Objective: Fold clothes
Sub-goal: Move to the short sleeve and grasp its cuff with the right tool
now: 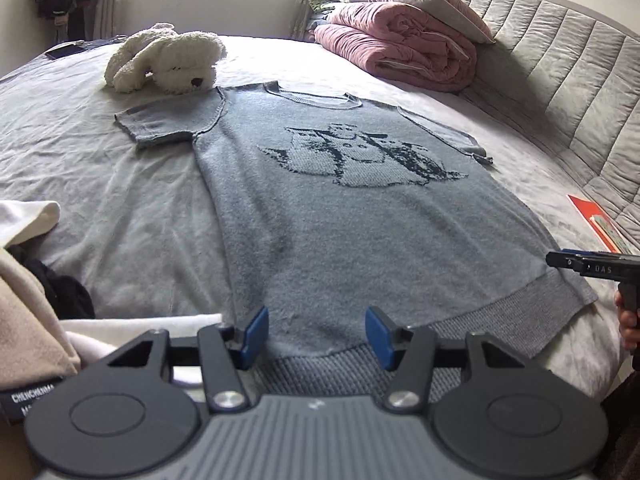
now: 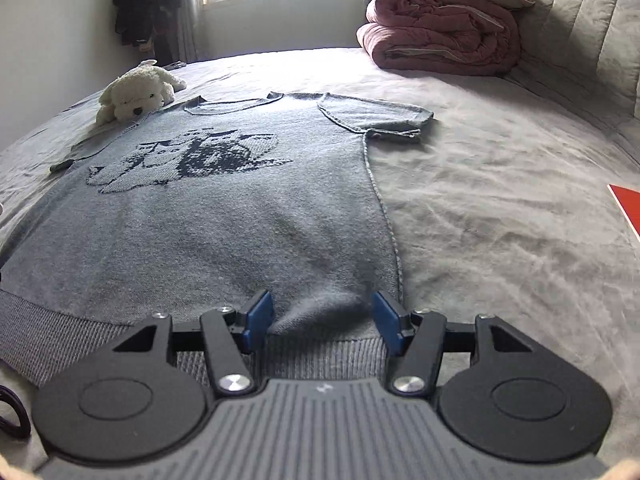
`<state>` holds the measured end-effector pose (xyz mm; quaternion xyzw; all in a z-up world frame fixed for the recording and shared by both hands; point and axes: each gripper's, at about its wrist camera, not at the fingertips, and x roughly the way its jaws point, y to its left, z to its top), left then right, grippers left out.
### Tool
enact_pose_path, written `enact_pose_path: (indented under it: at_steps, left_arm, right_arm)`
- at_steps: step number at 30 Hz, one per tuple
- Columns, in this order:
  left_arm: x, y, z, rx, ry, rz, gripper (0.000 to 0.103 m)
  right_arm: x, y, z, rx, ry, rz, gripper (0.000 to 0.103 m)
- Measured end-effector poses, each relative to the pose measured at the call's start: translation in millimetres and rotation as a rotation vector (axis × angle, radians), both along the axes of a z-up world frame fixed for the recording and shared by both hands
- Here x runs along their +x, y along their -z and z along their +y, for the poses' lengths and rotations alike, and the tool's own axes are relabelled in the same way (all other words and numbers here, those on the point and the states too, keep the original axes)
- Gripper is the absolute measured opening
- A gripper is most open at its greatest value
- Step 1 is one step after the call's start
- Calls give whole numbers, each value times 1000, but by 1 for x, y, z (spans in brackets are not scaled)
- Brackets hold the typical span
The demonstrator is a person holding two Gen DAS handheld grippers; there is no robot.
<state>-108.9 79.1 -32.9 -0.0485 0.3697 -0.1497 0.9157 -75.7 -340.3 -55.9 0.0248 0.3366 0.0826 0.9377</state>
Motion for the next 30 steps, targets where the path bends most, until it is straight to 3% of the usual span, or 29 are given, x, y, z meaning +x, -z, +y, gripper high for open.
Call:
enact_pose_path:
  at_steps: [7, 8, 15, 23, 30]
  left_arm:
    - [7, -45, -28, -57, 58, -77, 62]
    - [23, -47, -38, -75, 68, -86, 62]
    - [63, -55, -79, -127, 92, -127, 63]
    - [119, -41, -119, -153, 63, -100, 73]
    - [169, -5, -150, -170, 25, -62, 74]
  right_arm:
    - [10, -41, -22, 198, 11, -39, 63]
    - [16, -47, -25, 221, 11, -47, 64]
    - [58, -62, -36, 235, 17, -91, 64]
    - [121, -51, -54, 300, 45, -69, 66]
    - [185, -12, -70, 448, 201, -15, 66]
